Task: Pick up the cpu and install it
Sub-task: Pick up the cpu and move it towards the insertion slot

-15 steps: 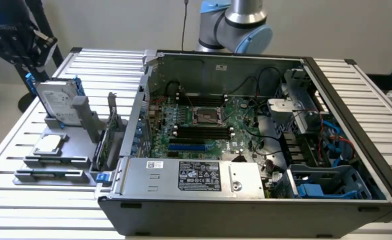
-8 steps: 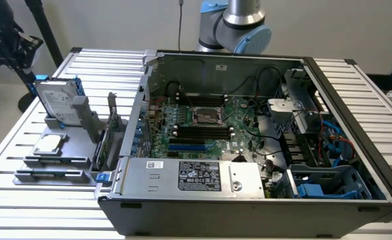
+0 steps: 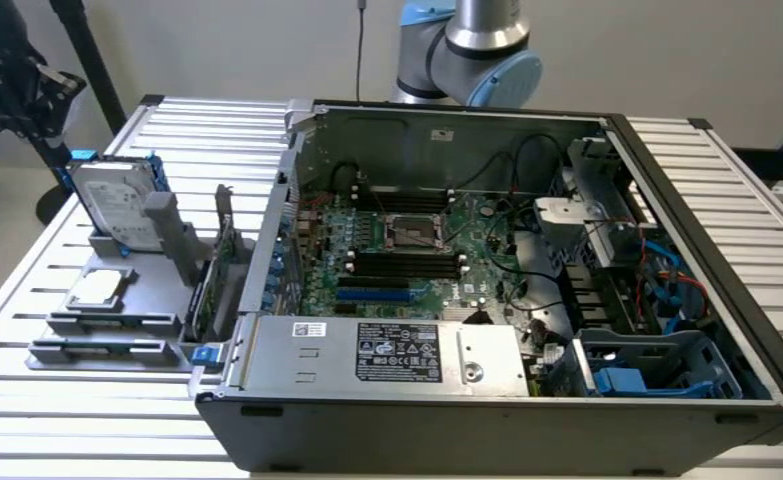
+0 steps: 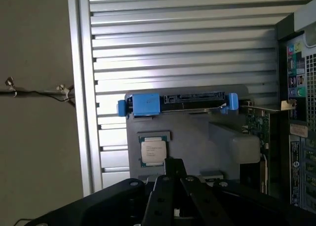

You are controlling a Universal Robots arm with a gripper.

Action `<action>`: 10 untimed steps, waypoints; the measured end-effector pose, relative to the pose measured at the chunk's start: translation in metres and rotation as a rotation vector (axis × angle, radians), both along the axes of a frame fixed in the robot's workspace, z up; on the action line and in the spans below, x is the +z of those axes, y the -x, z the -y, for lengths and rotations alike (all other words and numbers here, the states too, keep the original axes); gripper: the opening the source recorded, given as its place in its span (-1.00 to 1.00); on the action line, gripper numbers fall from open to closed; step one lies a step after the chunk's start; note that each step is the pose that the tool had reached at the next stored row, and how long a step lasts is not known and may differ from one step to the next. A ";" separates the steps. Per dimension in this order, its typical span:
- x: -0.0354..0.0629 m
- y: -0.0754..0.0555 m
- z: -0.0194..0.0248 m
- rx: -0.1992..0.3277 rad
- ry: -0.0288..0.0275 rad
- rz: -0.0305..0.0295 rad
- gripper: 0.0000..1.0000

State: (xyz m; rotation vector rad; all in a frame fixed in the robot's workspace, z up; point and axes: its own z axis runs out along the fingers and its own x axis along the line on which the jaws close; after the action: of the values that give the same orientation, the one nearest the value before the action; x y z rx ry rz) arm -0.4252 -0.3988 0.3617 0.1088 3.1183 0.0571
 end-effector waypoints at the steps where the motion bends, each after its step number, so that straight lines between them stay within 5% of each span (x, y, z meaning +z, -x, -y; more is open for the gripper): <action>1: 0.0000 0.000 0.0000 0.000 0.0000 0.0000 -0.79; 10: 0.0000 0.000 0.0000 0.001 0.0000 0.0000 -0.65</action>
State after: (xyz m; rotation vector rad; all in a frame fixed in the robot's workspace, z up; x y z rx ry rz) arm -0.4252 -0.3987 0.3617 0.1074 3.1184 0.0571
